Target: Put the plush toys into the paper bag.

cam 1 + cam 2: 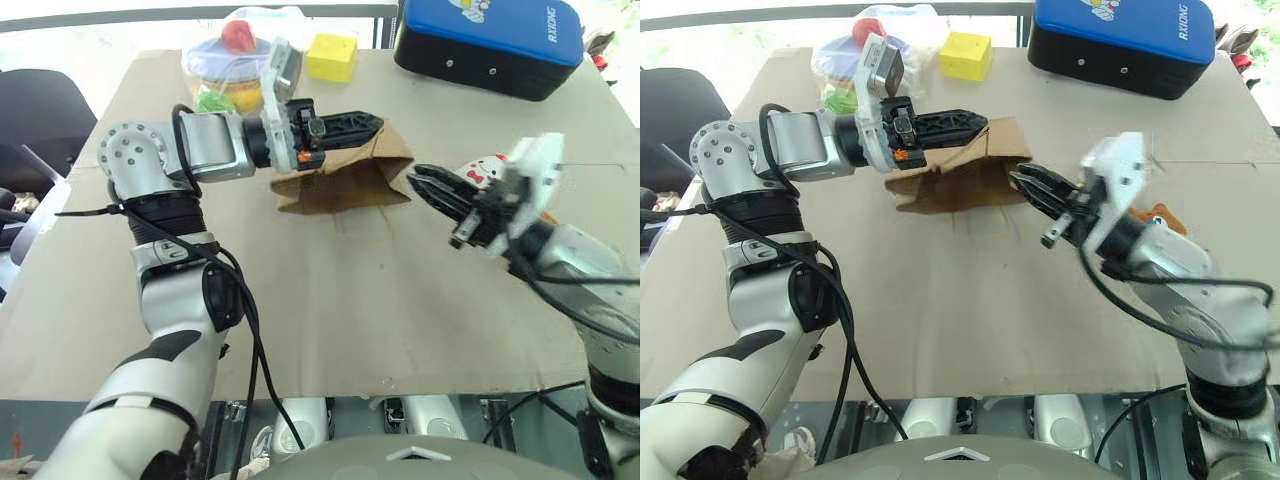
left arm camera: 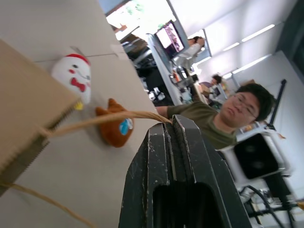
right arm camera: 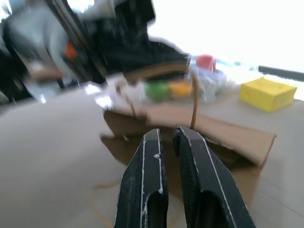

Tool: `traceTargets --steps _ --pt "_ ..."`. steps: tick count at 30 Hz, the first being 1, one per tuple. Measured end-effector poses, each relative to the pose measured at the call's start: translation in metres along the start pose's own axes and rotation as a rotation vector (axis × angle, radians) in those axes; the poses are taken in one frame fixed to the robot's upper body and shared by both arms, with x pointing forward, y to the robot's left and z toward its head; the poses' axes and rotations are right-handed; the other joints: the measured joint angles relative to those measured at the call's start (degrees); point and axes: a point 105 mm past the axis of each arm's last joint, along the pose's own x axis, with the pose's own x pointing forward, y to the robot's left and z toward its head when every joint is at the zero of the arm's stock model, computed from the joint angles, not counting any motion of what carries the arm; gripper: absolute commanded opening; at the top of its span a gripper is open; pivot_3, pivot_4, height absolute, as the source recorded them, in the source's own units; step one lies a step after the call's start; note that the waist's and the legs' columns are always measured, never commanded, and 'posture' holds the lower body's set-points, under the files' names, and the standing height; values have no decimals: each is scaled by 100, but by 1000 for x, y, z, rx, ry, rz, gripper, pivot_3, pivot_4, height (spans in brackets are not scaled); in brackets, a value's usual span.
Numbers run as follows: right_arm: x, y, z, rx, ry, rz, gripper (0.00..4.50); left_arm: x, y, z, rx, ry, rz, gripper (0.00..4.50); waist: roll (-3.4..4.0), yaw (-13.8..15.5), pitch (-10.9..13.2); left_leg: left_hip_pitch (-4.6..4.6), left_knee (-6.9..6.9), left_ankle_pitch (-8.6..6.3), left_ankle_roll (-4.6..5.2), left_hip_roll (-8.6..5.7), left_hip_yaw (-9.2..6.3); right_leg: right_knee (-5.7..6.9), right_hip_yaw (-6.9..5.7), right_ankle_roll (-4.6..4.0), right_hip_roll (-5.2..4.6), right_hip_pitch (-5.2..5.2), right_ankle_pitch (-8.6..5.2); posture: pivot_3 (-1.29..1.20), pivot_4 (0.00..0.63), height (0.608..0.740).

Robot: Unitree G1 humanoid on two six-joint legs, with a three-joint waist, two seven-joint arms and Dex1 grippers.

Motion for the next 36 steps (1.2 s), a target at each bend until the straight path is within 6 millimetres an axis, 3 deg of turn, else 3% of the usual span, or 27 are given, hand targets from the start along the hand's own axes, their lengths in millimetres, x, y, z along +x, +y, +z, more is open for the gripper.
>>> traceTargets --steps 3,5,11,17,21,29,36 --pt "18 -3 -34 -8 122 1 210 4 -8 2 -22 -13 -50 0 -1 12 0 -11 -1 0 0 3 -6 -2 -2 0 1 -8 0 0 150 729" --pt "29 -5 -46 5 159 -10 210 3 -12 2 -31 -13 -67 0 -1 -3 0 -22 0 0 0 3 -5 -3 0 0 0 -20 0 0 150 729" --pt "65 -9 -48 -18 157 -12 210 13 -16 -8 -75 6 -119 0 0 -14 1 -19 1 0 -1 2 -9 4 -5 0 -1 -21 0 0 150 729" --pt "87 11 -90 -70 197 53 210 23 -15 -7 -151 -89 -181 0 0 -7 1 -26 4 0 0 0 -10 -2 -7 0 -3 -20 0 0 150 729" --pt "88 23 -122 -92 213 77 210 21 -16 3 -189 -187 -201 0 0 -20 1 -24 3 0 -1 1 -9 -1 -5 0 -2 -20 0 0 150 729" --pt "91 34 -125 -184 170 166 210 7 -13 15 -208 -293 -166 0 0 -130 0 -6 2 1 -3 3 -9 6 1 0 4 -10 0 0 150 729" --pt "78 33 -128 -189 180 199 210 -38 -15 39 -126 -366 -139 0 2 -120 -1 5 1 2 -4 3 -12 -2 -6 0 1 5 0 0 150 729"
